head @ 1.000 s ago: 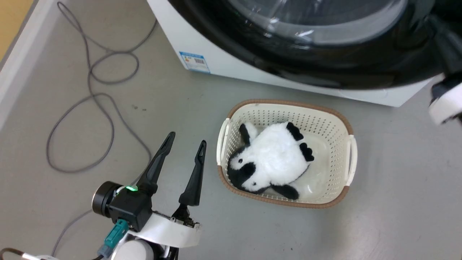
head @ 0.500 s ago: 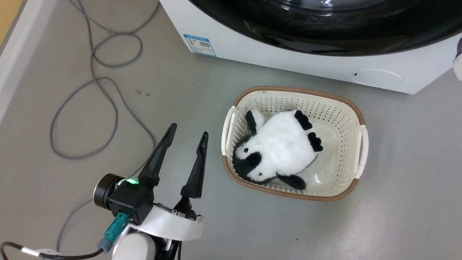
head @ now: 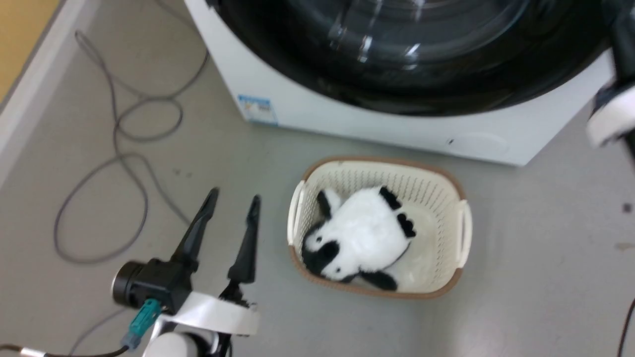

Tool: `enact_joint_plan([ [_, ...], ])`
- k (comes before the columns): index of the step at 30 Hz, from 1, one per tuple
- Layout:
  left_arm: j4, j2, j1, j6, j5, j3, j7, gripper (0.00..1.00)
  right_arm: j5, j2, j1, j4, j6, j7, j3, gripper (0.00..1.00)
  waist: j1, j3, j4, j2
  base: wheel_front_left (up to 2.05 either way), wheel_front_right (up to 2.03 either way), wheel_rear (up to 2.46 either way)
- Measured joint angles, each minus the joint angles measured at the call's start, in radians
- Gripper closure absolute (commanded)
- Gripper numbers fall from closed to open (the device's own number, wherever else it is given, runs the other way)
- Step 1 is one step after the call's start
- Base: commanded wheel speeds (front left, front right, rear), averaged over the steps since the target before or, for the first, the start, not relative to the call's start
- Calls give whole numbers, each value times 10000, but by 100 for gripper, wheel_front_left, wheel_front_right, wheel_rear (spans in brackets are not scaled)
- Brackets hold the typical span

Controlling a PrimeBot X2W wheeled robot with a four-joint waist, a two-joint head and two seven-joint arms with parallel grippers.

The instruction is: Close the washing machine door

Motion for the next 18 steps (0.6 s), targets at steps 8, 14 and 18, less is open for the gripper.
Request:
enact_joint_plan([
  [8,428,-4,680,13,-15,704,0,0,-389,823,2850,-2186,0,-134,-1135,100,-1,-1381,-621,0,0,0,0],
  [14,439,-13,1210,17,-13,1001,0,0,-955,1988,5359,-3864,-4,-134,-2182,100,-1,-2276,-1098,0,0,0,0],
  [18,387,-19,1540,44,-13,1047,0,0,-1218,2968,6611,-4646,-4,-132,-2704,100,-2,-2718,-1379,0,0,0,0],
])
